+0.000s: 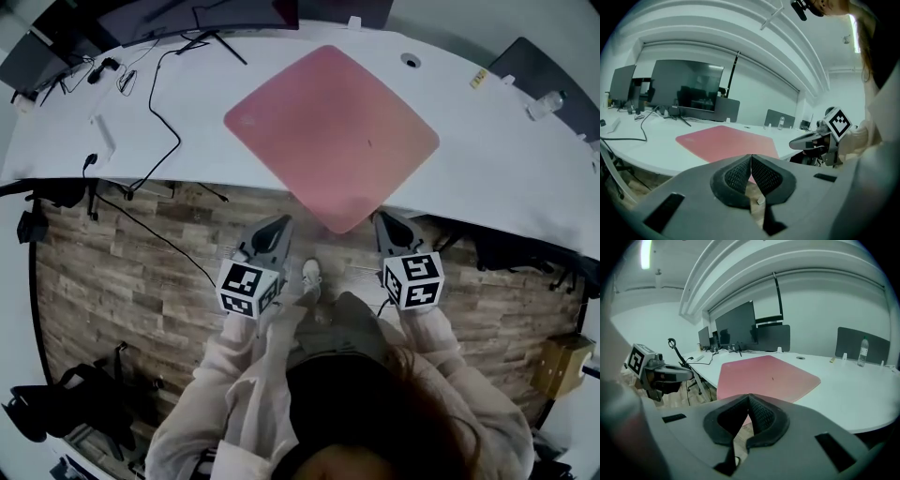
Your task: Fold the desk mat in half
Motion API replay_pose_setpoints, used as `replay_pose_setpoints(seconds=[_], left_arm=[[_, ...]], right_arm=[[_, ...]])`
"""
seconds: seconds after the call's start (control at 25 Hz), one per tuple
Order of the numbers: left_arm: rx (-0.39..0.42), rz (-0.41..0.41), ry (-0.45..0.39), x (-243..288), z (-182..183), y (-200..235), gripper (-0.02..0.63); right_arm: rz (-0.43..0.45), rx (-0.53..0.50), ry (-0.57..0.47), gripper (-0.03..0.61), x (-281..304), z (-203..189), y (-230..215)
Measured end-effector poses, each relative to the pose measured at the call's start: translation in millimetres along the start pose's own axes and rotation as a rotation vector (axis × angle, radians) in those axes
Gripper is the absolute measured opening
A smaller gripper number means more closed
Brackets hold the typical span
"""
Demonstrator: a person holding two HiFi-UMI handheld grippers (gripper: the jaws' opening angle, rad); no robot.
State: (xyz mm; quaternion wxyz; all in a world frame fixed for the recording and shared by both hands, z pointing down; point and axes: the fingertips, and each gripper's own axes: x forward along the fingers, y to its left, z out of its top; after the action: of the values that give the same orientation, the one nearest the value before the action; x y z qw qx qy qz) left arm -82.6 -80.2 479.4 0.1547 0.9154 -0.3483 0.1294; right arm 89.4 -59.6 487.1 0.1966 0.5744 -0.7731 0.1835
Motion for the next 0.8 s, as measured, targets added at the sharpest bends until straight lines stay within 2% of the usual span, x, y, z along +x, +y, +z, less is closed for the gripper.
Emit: replay_pose_setpoints(seconds=[0.24, 0.36, 0.48, 0.64, 0.72, 0.8], left_arm=[[-0.007, -0.033, 0.048, 20.6, -15.4, 3.7, 0.028], [0.058, -0.04, 0.09, 27.6, -30.5, 0.2, 0.028], [0.235, -0.054, 0.121, 34.9, -39.0, -5.4, 0.028], [0.569, -0.105, 0.175, 40.9, -58.8, -17.0, 0.043], [0.708, -0.127, 0.213, 47.4, -70.8, -20.1, 0.127], [0.842, -0.125, 0.242, 54.8, -81.4, -19.0, 0.158]], right_arm=[[0.004, -0.132, 0.071, 0.012, 17.0, -10.5, -7.4], [0.045, -0.197, 0.101, 0.029, 21.2, -19.0, -7.3], [0.088, -0.362, 0.121, 0.073, 23.7, -28.3, -4.3], [0.136, -0.564, 0.156, 0.127, 28.2, -49.2, 1.8], [0.153, -0.654, 0.162, 0.155, 30.7, -59.1, 2.8], [0.145, -0.793, 0.147, 0.173, 34.2, -65.7, 1.7]])
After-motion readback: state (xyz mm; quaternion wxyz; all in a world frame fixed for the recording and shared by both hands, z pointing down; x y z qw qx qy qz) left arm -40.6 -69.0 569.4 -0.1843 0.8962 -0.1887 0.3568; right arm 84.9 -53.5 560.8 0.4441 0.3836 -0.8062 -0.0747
